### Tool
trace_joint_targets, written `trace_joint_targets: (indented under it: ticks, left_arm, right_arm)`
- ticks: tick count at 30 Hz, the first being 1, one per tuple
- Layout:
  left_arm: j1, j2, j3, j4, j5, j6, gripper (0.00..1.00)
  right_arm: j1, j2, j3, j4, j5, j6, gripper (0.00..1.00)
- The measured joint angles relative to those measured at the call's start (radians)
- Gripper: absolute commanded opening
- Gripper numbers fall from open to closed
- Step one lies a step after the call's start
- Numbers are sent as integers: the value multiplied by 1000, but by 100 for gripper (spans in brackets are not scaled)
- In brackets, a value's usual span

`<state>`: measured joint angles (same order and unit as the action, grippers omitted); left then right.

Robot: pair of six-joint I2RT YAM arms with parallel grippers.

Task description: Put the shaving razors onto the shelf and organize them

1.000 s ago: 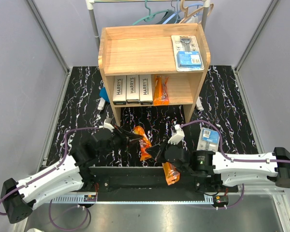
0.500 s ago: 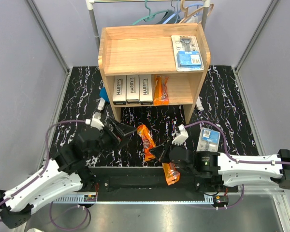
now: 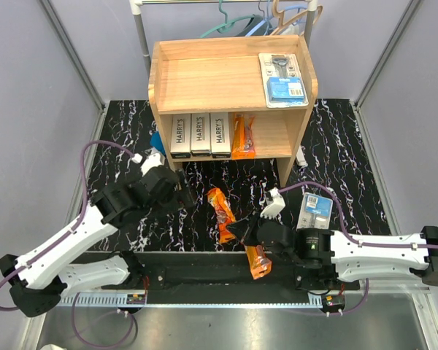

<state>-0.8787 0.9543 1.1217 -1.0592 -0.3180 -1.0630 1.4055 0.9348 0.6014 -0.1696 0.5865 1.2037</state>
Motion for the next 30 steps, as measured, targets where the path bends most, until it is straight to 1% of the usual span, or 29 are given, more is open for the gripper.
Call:
trace_joint_targets:
  ticks: [3,6,10,17,22,30]
  left_arm:
    - [0,1,-1,-71,-24,23,99]
    - [0,-39,-8,-93,-35,31,99]
    - [0,-85,-43,-103,-35,39,99]
    - [0,-79,-87,-99,-30,39,99]
    - [0,-75,-88,-93,-27,40,99]
    - [0,-75,-102,-87,-15,40,99]
  right_arm:
    - [0,-13,0,0,1,-16,0]
    - [0,-27,1,-13,5,-32,0]
    - [0,-35,27,-71,23,-45,1]
    - [-20,-32,123,-131,29,-89,1]
    - [-103,17,232,-149,-19,-145,2]
    - [-322,52,343,-170,-149,-243,2]
